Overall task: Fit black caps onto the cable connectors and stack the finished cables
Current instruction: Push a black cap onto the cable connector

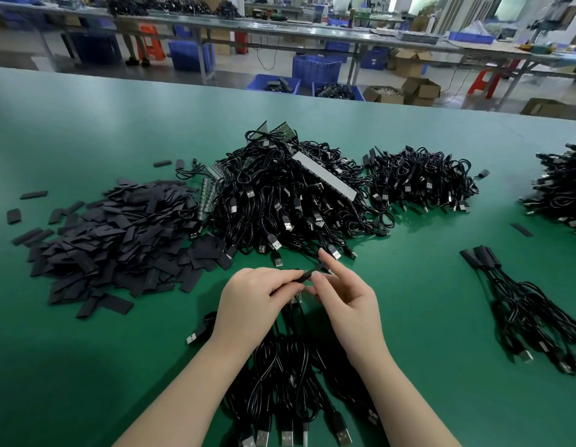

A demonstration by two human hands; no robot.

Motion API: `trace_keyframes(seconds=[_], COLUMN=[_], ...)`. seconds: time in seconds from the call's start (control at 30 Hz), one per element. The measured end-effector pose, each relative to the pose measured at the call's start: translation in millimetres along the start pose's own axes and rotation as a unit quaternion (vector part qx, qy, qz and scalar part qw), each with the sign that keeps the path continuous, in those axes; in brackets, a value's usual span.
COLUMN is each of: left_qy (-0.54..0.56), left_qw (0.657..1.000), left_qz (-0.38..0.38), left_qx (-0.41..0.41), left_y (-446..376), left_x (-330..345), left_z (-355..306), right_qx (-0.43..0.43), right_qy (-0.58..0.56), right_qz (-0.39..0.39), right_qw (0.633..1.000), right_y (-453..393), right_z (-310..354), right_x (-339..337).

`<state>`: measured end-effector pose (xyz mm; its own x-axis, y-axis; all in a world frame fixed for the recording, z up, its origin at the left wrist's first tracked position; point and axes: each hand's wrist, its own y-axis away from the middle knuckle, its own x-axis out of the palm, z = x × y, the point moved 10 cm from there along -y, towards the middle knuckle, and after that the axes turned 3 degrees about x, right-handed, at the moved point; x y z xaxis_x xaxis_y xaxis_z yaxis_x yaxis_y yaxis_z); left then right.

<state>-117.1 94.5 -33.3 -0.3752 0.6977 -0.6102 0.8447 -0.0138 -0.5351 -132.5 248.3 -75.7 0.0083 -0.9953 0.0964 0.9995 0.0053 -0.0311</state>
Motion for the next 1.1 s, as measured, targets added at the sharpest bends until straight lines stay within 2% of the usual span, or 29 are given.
trace_keyframes(seconds=[0.07, 0.2, 0.33, 0.4, 0.5, 0.57, 0.63, 0.7, 0.8, 0.83, 0.87, 0.93, 0.97, 1.03, 1.1], left_qy=[0.002, -0.015, -0.022, -0.046, -0.045, -0.037, -0.021, -0.013, -0.015, -0.014, -0.013, -0.013, -0.013, -0.011, -0.014], left_qw=[1.0, 0.999, 0.999, 0.998, 0.998, 0.999, 0.999, 1.0, 0.998, 0.998, 0.998, 0.999, 0.999, 0.999, 1.0], left_qz=[0.005, 0.036, 0.03, 0.034, 0.028, 0.027, 0.016, -0.01, -0.052, -0.056, -0.056, -0.048, -0.043, -0.033, -0.022], left_qx=[0.0, 0.022, 0.002, 0.012, 0.019, 0.022, 0.018, 0.015, 0.018, 0.016, 0.013, 0.007, 0.006, 0.012, 0.012], left_y=[-1, -1, -1, -1, -1, -2, -2, -2, -2, -1, -1, 0, 0, 0, 0], left_x=[0, 6, 5, 8, 7, 7, 5, 0, -11, -13, -13, -11, -9, -6, -3], left_z=[-2, -9, -2, -2, -2, -2, -2, -1, 0, 1, 2, 3, 3, 1, 0], right_qx=[0.02, 0.021, 0.065, 0.075, 0.052, 0.036, 0.037, 0.047, 0.024, 0.004, -0.018, -0.048, -0.042, 0.03, 0.106], right_qy=[-0.017, 0.051, -0.067, -0.09, -0.028, 0.029, 0.036, -0.029, -0.158, -0.161, -0.113, 0.126, 0.272, 0.521, 0.675], right_qz=[0.002, 0.013, -0.049, -0.058, 0.002, 0.001, -0.015, -0.037, -0.128, -0.17, -0.216, -0.291, -0.304, -0.286, -0.226], right_qw=[1.0, 0.998, 0.994, 0.991, 0.998, 0.999, 0.999, 0.998, 0.979, 0.972, 0.97, 0.947, 0.912, 0.804, 0.694], right_y=[0, -2, -5, -7, -6, -4, -3, -4, -9, -8, -6, -4, -7, -19, -28], right_z=[-4, -3, -12, -15, -10, -7, -4, 1, 17, 25, 34, 56, 63, 59, 42], right_x=[2, 7, -12, -15, -2, 1, 0, -8, -53, -74, -98, -138, -153, -176, -193])
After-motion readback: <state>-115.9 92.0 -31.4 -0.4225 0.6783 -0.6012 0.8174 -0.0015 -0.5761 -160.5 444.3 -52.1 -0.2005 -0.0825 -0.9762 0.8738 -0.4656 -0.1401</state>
